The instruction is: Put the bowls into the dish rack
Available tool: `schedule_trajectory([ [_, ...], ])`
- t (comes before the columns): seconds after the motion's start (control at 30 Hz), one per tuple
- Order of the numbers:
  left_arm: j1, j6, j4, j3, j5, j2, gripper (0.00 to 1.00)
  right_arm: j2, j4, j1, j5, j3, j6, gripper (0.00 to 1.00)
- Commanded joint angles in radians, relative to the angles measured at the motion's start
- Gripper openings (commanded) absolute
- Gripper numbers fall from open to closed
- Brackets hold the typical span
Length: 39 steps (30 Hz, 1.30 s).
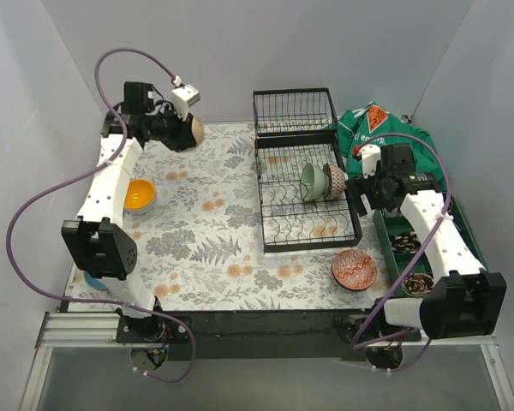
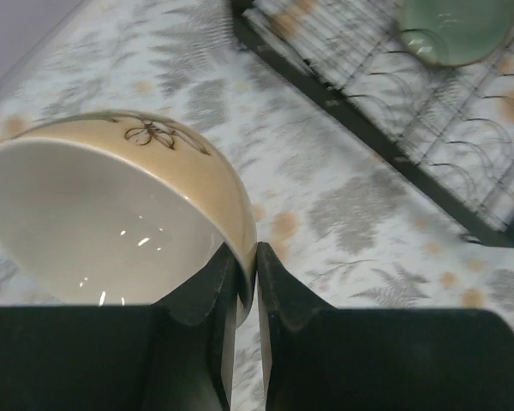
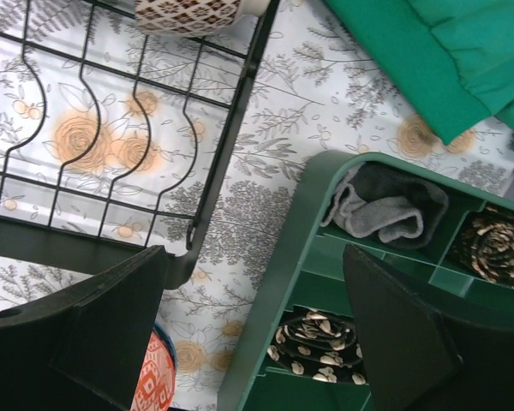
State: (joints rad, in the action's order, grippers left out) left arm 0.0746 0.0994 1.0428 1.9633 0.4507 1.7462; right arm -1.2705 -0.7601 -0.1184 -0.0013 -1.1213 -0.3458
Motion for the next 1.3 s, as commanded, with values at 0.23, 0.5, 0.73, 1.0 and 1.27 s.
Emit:
schedule_trajectory([
  [0.23, 0.209, 0.955, -1.333, -0.668, 0.687, -0.217, 0.0, 0.017, -0.06, 0.0, 0.147, -0.069, -0.035, 0.91],
  [0.5, 0.284, 1.574, -1.983, -0.744, 0.522, 0.007, 0.0, 0.011, -0.102, 0.003, 0.202, -0.084, -0.058, 0.91],
  [0.73, 0.338, 1.703, -1.934, -0.616, 0.384, 0.174, 0.0, -0.018, -0.104, 0.003, 0.23, -0.087, -0.078, 0.91],
  [1.0, 0.343, 1.858, -1.863, -0.632, 0.244, 0.249, 0.0, -0.046, -0.117, 0.005, 0.254, -0.103, -0.094, 0.91],
  [1.27, 0.369, 1.967, -2.012, -0.616, 0.243, 0.341, 0.0, -0.069, -0.128, 0.005, 0.262, -0.098, -0.099, 0.91],
])
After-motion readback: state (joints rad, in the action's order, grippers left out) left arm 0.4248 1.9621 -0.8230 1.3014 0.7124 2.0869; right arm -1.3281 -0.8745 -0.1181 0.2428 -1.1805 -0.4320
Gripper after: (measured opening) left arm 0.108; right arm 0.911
